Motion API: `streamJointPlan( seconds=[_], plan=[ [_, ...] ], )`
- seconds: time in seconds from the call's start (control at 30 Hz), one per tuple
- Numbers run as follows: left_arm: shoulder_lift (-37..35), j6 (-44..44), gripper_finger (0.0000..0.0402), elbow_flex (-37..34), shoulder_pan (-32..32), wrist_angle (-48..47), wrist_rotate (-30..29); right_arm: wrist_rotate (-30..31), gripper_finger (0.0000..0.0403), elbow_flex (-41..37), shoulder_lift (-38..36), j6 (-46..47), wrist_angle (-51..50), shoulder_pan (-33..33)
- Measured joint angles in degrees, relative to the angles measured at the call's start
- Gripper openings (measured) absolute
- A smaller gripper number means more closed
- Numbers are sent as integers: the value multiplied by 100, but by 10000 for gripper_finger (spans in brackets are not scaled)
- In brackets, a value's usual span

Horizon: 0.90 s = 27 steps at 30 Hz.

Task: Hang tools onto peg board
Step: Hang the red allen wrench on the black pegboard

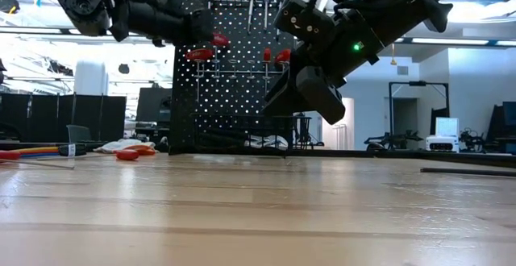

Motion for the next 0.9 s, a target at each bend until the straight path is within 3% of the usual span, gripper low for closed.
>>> streamJointPlan(
  seconds=[0.17,0.37,0.5,0.67,0.77,0.9],
  plan=[
    [-20,119,62,0,-25,-242,141,-3,179,0,0,2,-2,0],
    [-368,264,137,-2,-168,-1054,2,-3,179,0,0,11,-17,0],
    [-1129,222,174,-2,-304,-2029,-371,-9,179,0,0,29,-22,0],
    [-2466,-85,184,-2,-721,-3537,-399,-89,179,0,0,244,6,0],
    [-3234,-292,183,-2,-1141,-4668,-271,-718,179,0,2,528,266,-79],
    [-3918,-541,183,-2,-1700,-5867,-83,-2245,179,10,168,983,1280,-370]
  ],
)
